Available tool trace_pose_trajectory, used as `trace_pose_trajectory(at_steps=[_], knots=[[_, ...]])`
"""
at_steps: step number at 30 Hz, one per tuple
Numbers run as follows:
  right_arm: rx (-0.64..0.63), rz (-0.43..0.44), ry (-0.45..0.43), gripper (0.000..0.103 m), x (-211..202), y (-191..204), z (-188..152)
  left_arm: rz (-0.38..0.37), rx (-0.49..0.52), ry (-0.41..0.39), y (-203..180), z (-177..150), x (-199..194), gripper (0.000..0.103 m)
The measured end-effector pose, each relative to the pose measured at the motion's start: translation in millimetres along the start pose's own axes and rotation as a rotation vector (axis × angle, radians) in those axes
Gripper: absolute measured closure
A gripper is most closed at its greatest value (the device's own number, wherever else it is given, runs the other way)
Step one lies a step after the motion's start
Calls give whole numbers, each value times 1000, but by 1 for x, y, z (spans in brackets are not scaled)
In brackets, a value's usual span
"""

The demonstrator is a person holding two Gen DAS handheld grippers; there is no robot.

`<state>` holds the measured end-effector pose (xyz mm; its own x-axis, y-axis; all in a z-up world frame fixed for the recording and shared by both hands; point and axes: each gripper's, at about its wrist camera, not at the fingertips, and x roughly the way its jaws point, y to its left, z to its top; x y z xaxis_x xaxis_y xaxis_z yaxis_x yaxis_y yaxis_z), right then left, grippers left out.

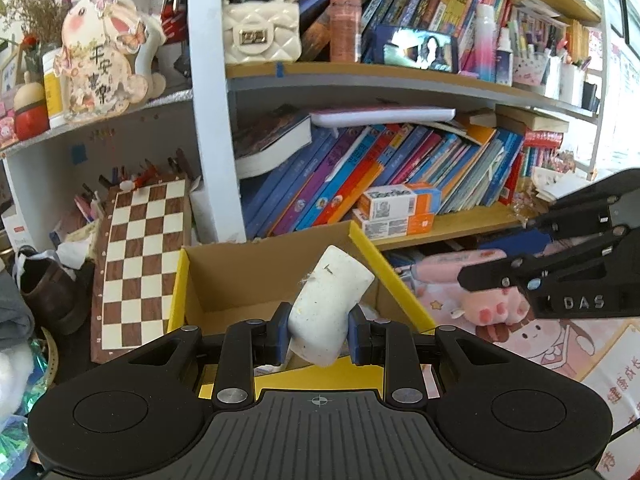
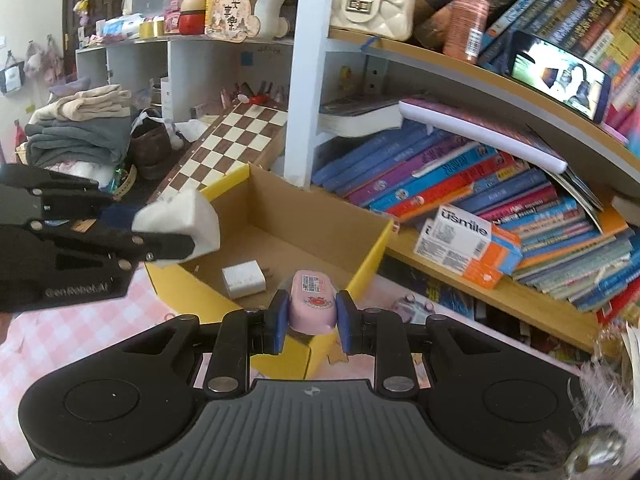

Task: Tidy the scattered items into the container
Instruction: 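Carry the eraser and pink tube with both grippers over the yellow box, then lower the eraser into the box and open the left gripper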

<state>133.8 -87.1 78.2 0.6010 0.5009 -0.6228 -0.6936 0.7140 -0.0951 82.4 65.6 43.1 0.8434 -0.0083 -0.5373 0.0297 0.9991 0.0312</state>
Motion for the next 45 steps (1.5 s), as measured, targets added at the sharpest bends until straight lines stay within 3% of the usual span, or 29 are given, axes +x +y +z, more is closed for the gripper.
trace_pose_trajectory(at_steps=[21,29,36,45], knots=[[-39,53,48,80,77,6,35,21,-32,67,40,1,63,77],[-33,74,107,80,111,1,31,38,-33,123,50,1,93,76],[-91,85,166,80,140,1,24,3,-72,200,61,-3,119,76],[-97,108,193,80,163,-4,28,-43,30,308,58,-8,135,74]])
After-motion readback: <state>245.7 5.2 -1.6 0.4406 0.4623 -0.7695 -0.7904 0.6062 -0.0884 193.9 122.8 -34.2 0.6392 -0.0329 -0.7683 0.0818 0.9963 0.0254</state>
